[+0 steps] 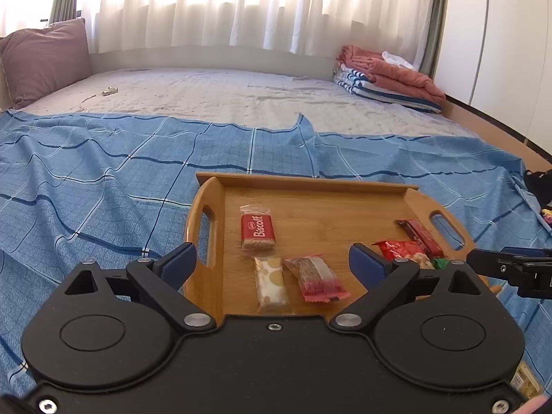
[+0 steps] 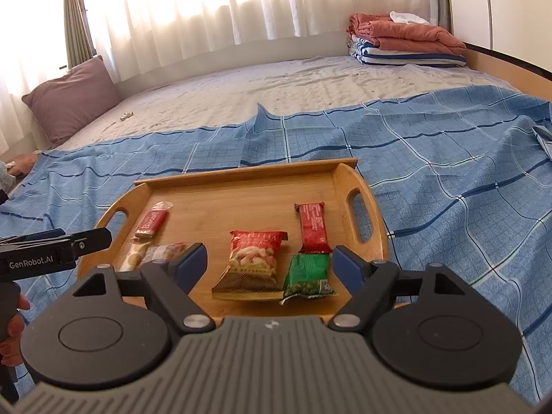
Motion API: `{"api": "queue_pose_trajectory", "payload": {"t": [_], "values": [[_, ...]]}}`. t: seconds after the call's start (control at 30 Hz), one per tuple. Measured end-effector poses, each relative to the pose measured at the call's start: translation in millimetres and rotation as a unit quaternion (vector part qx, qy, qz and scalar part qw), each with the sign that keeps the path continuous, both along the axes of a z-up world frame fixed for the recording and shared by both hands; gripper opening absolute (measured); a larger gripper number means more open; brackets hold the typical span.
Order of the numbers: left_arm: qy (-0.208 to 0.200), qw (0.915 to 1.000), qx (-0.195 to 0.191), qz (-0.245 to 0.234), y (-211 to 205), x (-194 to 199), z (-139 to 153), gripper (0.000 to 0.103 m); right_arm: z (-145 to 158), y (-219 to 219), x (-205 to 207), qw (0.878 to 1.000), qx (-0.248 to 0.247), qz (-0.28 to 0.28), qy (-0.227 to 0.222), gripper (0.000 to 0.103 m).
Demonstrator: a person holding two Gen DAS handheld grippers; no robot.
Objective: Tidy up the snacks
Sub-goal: 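Move both grippers back to the snack pile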
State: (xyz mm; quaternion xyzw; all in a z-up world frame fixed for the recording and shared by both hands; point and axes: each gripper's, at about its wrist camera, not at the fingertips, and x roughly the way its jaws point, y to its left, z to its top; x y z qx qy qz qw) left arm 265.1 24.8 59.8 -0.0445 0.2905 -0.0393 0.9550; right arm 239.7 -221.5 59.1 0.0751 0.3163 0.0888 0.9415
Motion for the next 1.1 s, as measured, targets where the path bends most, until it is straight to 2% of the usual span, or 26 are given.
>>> {"api": "queue_pose_trajectory", "payload": {"t": [0.23,0.43,0.67,0.93,1.1], "values": [[-0.012,0.9993,0.013,-0.033,-11,-64,-3,0.097,-4,7,-63,0.999,-0.008,0.030,-0.017,0.090],[-0.023,0.9988,0.015,-0.040,-20,-113,-16,0.099,-22,3,-119,0.999,-0.011,0.008,-0.046,0.093],[-0.026,0.9985,0.012,-0.047,-23,-159,-28,0.099,-42,-3,-167,0.999,-0.002,-0.015,-0.038,0.093],[-0.005,0.9978,0.015,-0.064,-25,-185,-42,0.099,-60,13,-197,0.999,-0.020,-0.004,-0.030,0.093],[0.030,0.9965,-0.011,-0.077,-24,-181,-52,0.098,-64,21,-202,0.999,-0.018,0.022,-0.025,0.090]]}}
